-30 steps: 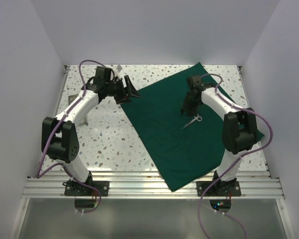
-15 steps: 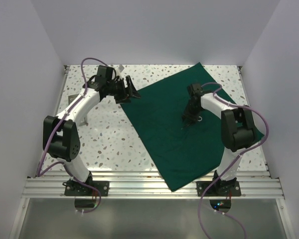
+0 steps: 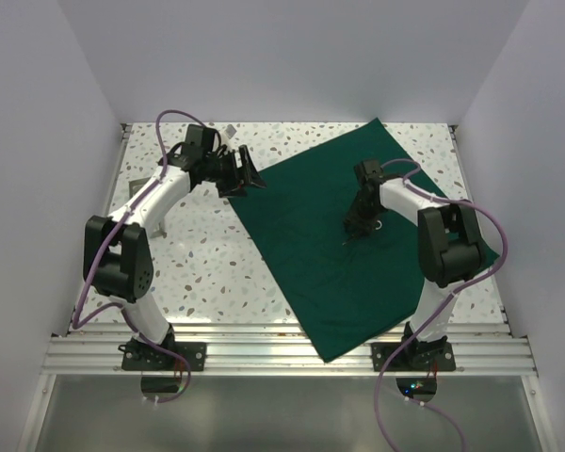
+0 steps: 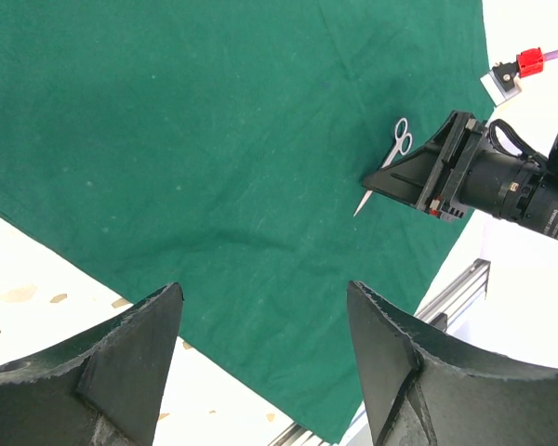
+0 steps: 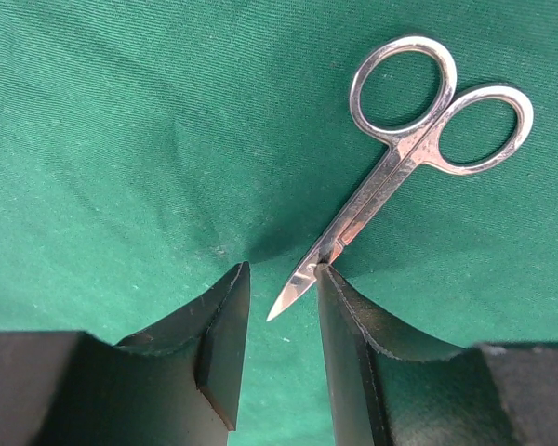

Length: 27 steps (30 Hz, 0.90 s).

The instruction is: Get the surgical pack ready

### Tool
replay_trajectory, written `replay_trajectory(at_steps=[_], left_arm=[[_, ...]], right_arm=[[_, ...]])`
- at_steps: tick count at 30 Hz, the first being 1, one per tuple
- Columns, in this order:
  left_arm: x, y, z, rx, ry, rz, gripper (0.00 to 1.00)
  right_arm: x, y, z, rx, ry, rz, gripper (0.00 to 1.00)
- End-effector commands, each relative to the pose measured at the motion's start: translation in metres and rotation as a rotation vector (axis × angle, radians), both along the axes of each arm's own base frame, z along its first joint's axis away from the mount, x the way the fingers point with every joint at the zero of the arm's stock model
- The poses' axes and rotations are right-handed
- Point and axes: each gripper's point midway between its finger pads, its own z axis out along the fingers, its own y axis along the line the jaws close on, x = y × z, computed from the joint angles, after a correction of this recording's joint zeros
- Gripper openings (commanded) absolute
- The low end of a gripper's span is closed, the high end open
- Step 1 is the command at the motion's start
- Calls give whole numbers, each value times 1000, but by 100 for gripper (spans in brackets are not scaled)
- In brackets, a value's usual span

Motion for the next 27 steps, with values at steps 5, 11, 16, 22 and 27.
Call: replay_trajectory(at_steps=[5,11,16,22,27], left_arm=[[8,-3,13,-10,-46,-28,75],[7,-4,14,-17,-41,-31,75],[4,-2,14,-3,-39,-26,75],[5,1,13,-4,-36,-21,75],[5,2,14,-4,-36,-17,75]], right_arm=[[-22,-18,-15,-62,50,-24,40],[-20,-15,-32,-47,70,-29,38],[-34,-15,-44,-28,104,-47,33],[-28,-16,-51,-15,119,-47,15],[-25,-13,-43,-11,125,-24,5]])
